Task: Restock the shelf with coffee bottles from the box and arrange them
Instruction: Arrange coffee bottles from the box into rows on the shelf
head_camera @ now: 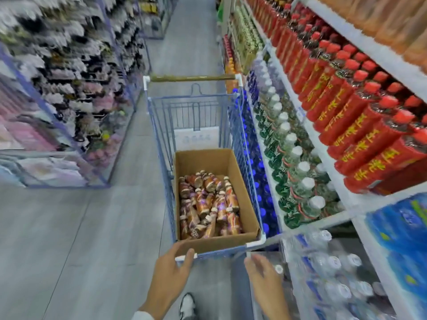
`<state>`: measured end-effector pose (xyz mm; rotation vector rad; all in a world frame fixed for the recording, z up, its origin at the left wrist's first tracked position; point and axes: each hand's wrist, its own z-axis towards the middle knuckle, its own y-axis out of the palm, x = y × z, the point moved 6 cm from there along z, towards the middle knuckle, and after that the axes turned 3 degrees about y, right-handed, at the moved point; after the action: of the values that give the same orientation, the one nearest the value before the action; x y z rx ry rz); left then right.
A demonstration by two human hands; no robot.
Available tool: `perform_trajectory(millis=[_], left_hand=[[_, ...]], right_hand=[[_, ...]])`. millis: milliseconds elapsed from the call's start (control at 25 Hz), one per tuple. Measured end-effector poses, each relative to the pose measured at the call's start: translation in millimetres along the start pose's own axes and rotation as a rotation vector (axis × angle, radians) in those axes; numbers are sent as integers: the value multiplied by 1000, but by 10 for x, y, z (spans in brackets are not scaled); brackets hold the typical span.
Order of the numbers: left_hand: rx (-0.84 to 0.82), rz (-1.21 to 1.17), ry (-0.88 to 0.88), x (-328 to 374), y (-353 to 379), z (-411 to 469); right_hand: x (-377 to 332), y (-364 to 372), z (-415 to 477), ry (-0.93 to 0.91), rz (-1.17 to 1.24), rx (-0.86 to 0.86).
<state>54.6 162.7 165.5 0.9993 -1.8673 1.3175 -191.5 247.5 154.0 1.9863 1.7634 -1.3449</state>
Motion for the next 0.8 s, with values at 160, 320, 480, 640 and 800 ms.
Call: perform_trajectory(millis=[160,320,480,640,800], left_hand=[[-15,31,-91,-148,49,302],[-104,84,-150,-179,337,790],[-212,152,-247,-302,785,1459],[-349,346,-385,-830,1178,1999],[-432,464,-646,-1357,1419,2224]], right_hand=[[-252,188,168,-5,-98,-48],[-351,298,378,35,-124,-97],[-388,337,682,70,-187,-140],[-487,298,1055,148,-206,-218],[-612,250,1503,189,-241,-269]])
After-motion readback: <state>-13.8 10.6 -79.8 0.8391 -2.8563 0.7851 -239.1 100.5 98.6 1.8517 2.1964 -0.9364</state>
